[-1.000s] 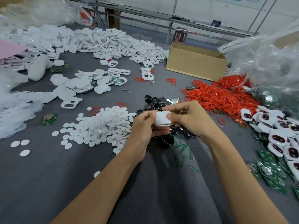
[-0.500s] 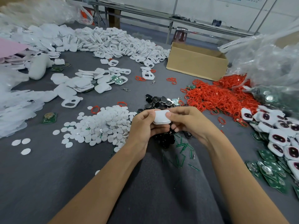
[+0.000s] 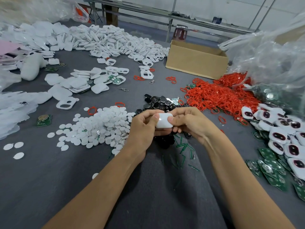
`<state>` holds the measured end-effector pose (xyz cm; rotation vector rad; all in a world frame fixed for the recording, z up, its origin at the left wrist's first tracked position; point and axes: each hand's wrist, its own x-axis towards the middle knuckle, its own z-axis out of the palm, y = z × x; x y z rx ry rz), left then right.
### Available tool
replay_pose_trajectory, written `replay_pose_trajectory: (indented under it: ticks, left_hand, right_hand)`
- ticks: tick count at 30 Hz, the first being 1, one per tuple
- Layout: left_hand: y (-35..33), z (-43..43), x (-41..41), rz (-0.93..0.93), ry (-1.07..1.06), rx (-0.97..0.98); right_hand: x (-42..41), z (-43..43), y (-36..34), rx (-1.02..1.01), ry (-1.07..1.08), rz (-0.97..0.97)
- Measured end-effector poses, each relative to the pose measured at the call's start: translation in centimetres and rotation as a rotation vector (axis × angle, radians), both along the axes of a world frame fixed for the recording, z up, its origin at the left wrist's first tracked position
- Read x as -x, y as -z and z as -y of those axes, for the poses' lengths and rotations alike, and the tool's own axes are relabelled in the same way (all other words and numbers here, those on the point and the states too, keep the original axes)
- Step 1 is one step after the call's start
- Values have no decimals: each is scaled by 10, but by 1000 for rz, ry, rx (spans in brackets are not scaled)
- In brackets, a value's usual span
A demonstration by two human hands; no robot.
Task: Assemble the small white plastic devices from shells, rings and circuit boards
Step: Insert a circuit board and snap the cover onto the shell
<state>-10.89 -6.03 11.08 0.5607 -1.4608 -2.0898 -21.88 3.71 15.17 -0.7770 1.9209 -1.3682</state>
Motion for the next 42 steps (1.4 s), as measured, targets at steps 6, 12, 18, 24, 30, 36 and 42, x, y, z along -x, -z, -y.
replay_pose_trajectory:
  ticks: [6,12,18,24,30,36,42]
  left_hand:
    - [0,-2,1,-19,-55,30]
    - [2,-2,1,-71,-72,-11]
    - [-1,-1,0,-157,-75,24]
    - [-3,-1,-1,-200,-109,50]
    - [-1,-1,2,-162,-240,96]
    - [-1,-1,1,-158,-237,113]
    - [1,-1,4,-72,-96,47]
  right_hand:
    - [-2,2,3,76,38,-81]
    - [-4,3,-1,177,18,-152]
    - [-4,0,-5,264,-21,-97]
    - [-9,2,-5,305,20,-135]
    - [-18,13,3,294,115,-259]
    - [-22,20,7,228,212,-352]
    - [-13,15,8,120,186,-255]
